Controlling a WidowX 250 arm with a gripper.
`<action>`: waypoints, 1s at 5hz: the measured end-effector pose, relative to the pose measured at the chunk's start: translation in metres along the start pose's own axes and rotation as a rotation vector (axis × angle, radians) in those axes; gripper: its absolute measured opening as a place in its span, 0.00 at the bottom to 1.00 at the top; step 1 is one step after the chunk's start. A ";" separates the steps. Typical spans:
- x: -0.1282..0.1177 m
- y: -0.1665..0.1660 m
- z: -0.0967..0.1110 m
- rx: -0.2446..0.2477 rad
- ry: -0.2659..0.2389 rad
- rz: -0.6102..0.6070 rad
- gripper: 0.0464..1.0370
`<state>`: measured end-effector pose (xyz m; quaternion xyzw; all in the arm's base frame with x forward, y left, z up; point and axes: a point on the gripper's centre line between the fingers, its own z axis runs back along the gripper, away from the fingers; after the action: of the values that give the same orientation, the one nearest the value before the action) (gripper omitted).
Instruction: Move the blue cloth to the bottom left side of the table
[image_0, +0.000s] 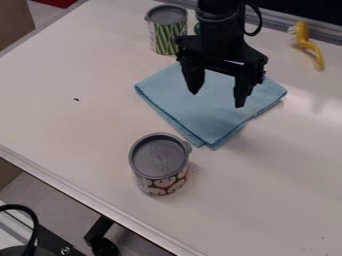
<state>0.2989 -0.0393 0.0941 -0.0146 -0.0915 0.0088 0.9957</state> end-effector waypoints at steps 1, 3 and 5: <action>-0.005 0.001 -0.007 0.003 0.027 -0.002 0.96; 0.005 0.023 -0.002 -0.023 0.025 -0.126 0.96; 0.030 0.046 -0.015 0.020 0.037 -0.216 0.96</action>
<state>0.3307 0.0069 0.0837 0.0053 -0.0742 -0.0977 0.9924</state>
